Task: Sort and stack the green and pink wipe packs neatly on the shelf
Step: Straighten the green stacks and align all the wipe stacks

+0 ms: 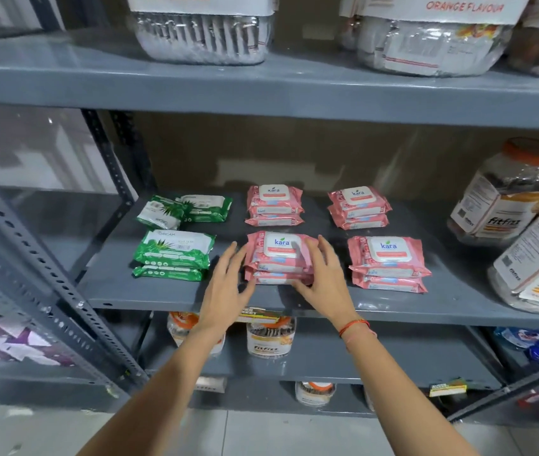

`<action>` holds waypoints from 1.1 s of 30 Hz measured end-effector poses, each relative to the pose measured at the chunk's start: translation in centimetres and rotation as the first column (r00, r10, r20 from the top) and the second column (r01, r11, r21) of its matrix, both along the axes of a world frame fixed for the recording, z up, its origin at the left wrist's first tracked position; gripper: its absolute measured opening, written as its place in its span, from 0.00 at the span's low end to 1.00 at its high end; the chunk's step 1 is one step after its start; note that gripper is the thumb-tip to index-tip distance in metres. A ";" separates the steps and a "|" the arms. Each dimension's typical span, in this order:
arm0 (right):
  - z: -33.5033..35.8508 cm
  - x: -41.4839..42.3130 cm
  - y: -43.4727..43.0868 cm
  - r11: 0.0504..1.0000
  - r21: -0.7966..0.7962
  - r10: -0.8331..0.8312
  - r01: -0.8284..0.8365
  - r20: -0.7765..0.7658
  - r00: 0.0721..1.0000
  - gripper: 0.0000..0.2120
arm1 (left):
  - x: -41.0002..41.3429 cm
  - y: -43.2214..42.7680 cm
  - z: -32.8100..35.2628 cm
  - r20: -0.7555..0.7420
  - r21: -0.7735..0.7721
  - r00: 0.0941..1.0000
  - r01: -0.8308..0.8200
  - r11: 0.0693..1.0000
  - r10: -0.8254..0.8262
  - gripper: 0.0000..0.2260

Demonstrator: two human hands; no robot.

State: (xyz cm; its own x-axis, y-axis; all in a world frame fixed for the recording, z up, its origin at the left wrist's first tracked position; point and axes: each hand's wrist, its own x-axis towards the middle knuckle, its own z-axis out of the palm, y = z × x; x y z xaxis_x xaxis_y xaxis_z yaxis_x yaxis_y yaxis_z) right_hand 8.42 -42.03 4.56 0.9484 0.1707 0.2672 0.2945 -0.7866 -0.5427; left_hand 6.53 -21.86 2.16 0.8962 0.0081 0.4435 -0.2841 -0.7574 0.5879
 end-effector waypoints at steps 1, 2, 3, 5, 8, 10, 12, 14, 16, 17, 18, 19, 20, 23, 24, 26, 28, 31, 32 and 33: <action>0.4 -0.4 1.0 1.000 0.007 -0.001 0.001 0.052 0.999 0.37 | -0.3 1.3 0.2 0.039 0.036 0.999 -0.008 0.999 0.007 0.27; 0.6 -0.7 1.9 1.000 0.014 0.008 -0.009 0.096 0.995 0.35 | -0.5 2.5 0.6 0.074 0.076 0.997 -0.027 0.997 0.021 0.26; 0.8 -0.9 3.2 0.999 0.014 0.032 -0.034 0.131 0.991 0.33 | -0.7 3.9 0.9 0.103 0.110 0.994 -0.061 0.992 0.049 0.26; 1.0 -1.0 6.0 0.993 0.019 0.109 -0.113 0.150 0.983 0.30 | -1.0 6.8 1.3 0.126 0.127 0.983 -0.153 0.980 0.137 0.25; 1.4 -0.4 10.4 0.969 0.036 0.241 -0.245 0.095 0.966 0.29 | -1.1 11.2 0.8 0.076 0.093 0.961 -0.273 0.957 0.267 0.29; 1.2 0.6 13.0 0.956 0.014 0.291 -0.292 0.067 0.954 0.31 | -1.1 13.6 0.1 0.008 0.062 0.947 -0.320 0.945 0.320 0.33; 0.8 1.5 15.1 0.953 -0.001 0.303 -0.303 0.004 0.953 0.35 | -0.9 15.3 -0.6 -0.090 0.024 0.942 -0.322 0.946 0.323 0.36; 0.4 2.4 16.8 0.952 0.003 0.306 -0.307 -0.093 0.947 0.41 | -0.6 16.6 -1.2 -0.175 -0.014 0.944 -0.286 0.958 0.279 0.38; -0.1 3.1 17.9 0.951 0.012 0.306 -0.308 -0.157 0.939 0.44 | -0.1 17.3 -1.5 -0.213 -0.018 0.949 -0.241 0.970 0.231 0.38; -0.5 3.3 18.3 0.950 0.016 0.309 -0.311 -0.174 0.935 0.44 | 0.0 17.4 -1.6 -0.220 -0.022 0.951 -0.229 0.973 0.219 0.38; -0.9 3.4 18.6 0.947 0.019 0.317 -0.320 -0.188 0.930 0.44 | 0.2 17.3 -1.6 -0.222 -0.031 0.951 -0.226 0.974 0.214 0.37; -1.3 3.5 19.0 0.943 0.020 0.329 -0.332 -0.199 0.923 0.43 | 0.3 17.4 -1.6 -0.218 -0.040 0.952 -0.231 0.972 0.217 0.36; -1.7 3.5 19.4 0.940 0.020 0.337 -0.341 -0.209 0.918 0.42 | 0.4 17.4 -1.6 -0.209 -0.045 0.952 -0.236 0.971 0.222 0.35; -2.5 3.5 20.3 0.949 0.002 0.310 -0.316 -0.201 0.929 0.38 | 0.7 17.7 -1.6 -0.188 -0.065 0.957 -0.235 0.970 0.219 0.33; -2.6 3.5 20.6 0.952 -0.015 0.297 -0.305 -0.193 0.935 0.36 | 0.8 17.9 -1.6 -0.186 -0.079 0.957 -0.239 0.968 0.222 0.32; -2.6 3.5 21.0 0.956 -0.042 0.280 -0.292 -0.180 0.943 0.34 | 1.0 18.3 -1.6 -0.176 -0.093 0.958 -0.246 0.965 0.228 0.32; -2.6 3.5 21.0 0.956 -0.050 0.276 -0.289 -0.176 0.945 0.34 | 1.0 18.4 -1.5 -0.179 -0.087 0.959 -0.240 0.967 0.222 0.31; -2.5 3.6 20.6 0.948 -0.062 0.296 -0.313 -0.193 0.935 0.36 | 0.7 18.4 -1.5 -0.170 -0.097 0.964 -0.224 0.970 0.205 0.32; -2.4 3.6 20.3 0.945 -0.063 0.303 -0.321 -0.198 0.932 0.38 | 0.6 18.5 -1.6 -0.156 -0.087 0.968 -0.210 0.974 0.195 0.34; -2.1 3.6 20.1 0.945 -0.061 0.304 -0.322 -0.197 0.932 0.41 | 0.4 18.6 -1.8 -0.149 -0.069 0.970 -0.202 0.977 0.191 0.37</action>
